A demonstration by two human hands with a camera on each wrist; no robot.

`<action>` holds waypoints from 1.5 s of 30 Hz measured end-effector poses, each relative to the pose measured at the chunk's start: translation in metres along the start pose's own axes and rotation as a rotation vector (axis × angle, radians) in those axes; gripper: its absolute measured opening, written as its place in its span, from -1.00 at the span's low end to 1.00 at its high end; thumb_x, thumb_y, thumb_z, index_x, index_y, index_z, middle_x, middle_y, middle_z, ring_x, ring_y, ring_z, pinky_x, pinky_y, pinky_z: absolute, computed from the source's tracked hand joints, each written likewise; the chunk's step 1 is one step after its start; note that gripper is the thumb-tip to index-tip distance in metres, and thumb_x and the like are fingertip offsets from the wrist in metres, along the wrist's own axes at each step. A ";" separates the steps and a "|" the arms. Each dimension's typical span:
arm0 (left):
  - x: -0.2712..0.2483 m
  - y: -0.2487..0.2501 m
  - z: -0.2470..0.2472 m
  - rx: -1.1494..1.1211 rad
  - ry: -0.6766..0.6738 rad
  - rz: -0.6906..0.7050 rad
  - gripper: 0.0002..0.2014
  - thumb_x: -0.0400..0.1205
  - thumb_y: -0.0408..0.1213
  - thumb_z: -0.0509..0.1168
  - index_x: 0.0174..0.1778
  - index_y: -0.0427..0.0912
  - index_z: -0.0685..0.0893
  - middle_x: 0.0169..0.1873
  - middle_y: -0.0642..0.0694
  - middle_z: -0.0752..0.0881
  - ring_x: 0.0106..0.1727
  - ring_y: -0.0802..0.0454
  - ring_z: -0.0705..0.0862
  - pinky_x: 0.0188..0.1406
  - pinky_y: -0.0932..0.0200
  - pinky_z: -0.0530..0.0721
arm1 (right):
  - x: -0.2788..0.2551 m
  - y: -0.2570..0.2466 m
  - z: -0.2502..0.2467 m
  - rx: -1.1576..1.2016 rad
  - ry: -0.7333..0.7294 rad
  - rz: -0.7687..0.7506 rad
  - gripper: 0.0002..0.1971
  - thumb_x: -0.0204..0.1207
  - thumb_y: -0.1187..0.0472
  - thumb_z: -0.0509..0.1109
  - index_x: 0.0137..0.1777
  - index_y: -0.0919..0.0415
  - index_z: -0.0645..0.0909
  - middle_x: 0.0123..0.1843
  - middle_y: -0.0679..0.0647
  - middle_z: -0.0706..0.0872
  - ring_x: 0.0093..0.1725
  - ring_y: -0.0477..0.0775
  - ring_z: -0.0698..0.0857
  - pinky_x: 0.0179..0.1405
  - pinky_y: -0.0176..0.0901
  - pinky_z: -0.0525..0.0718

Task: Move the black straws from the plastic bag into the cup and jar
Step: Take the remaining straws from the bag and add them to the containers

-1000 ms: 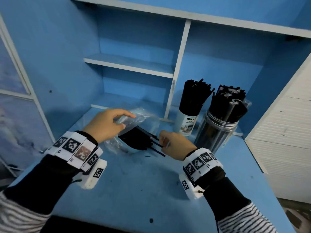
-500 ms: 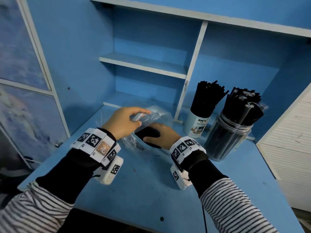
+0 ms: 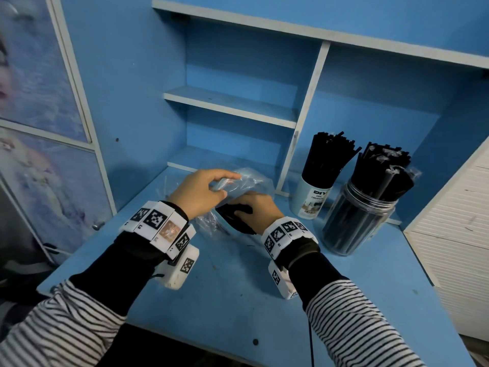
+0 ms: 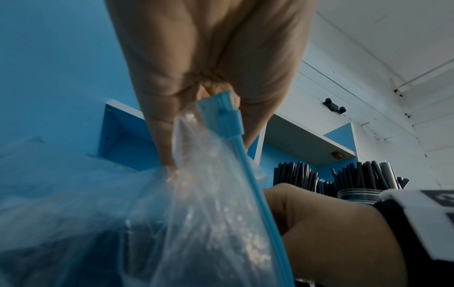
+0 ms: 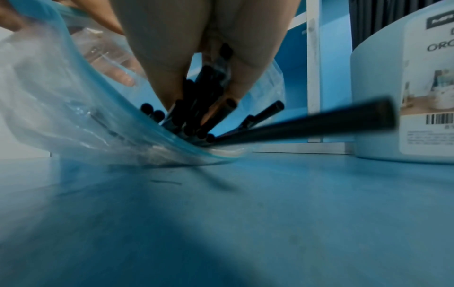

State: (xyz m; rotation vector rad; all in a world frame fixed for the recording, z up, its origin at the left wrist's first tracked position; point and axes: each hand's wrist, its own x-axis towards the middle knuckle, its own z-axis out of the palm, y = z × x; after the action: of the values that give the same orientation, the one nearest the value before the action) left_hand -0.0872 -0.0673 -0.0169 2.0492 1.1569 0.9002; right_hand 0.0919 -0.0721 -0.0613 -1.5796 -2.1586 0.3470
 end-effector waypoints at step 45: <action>-0.020 0.055 0.045 0.327 -0.148 0.348 -0.38 0.48 -0.29 0.45 0.48 0.09 0.48 0.39 0.10 0.56 0.43 0.13 0.49 0.37 0.38 0.31 | -0.094 0.004 -0.099 0.059 -0.116 0.143 -0.70 0.58 0.27 0.41 0.26 -0.01 0.72 -0.42 -0.24 0.60 -0.57 -0.36 0.56 -0.51 -0.59 0.44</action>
State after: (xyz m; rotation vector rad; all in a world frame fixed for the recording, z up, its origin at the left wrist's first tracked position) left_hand -0.0336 -0.1165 -0.0055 2.5929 0.9303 0.7342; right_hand 0.1668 -0.1659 0.0045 -1.7230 -2.1037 0.5553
